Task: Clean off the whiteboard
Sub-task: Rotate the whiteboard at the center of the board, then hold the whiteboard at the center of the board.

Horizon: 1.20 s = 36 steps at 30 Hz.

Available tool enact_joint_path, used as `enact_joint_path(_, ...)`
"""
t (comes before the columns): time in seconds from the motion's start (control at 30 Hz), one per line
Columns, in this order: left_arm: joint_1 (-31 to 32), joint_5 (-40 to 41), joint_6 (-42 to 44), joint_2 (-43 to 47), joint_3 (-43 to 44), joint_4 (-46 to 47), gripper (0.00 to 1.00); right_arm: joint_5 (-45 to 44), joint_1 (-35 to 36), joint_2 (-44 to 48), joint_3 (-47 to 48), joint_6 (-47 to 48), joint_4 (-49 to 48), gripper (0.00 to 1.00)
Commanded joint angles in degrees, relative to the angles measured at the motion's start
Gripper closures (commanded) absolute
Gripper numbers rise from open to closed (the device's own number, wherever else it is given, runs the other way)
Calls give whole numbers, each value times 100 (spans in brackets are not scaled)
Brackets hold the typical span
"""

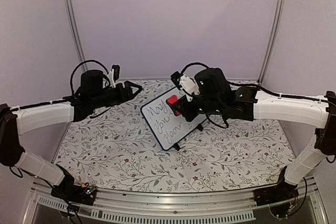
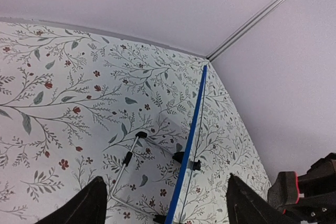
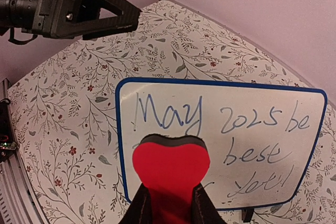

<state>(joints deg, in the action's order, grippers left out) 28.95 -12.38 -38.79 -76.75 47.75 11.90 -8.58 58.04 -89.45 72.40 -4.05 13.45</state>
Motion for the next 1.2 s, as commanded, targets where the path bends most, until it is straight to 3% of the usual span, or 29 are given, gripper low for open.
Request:
enact_joint_path(0.0,-26,-807,170,-428,156,-204,24,64,-30,-341,464,579,-436,80)
enact_joint_path(0.2,-49,-1309,-15,-620,252,-202,26,94,-30,-819,780,587,-644,78)
enact_joint_path(0.7,-272,-1842,205,-504,449,-685,27,186,-30,-1022,714,432,-809,78)
enact_joint_path(0.9,-289,-1723,426,-437,694,-1157,28,290,-30,-1198,757,432,-823,80)
enact_joint_path(1.17,-349,-1834,449,-424,199,-558,31,393,-21,-1310,813,217,-876,80)
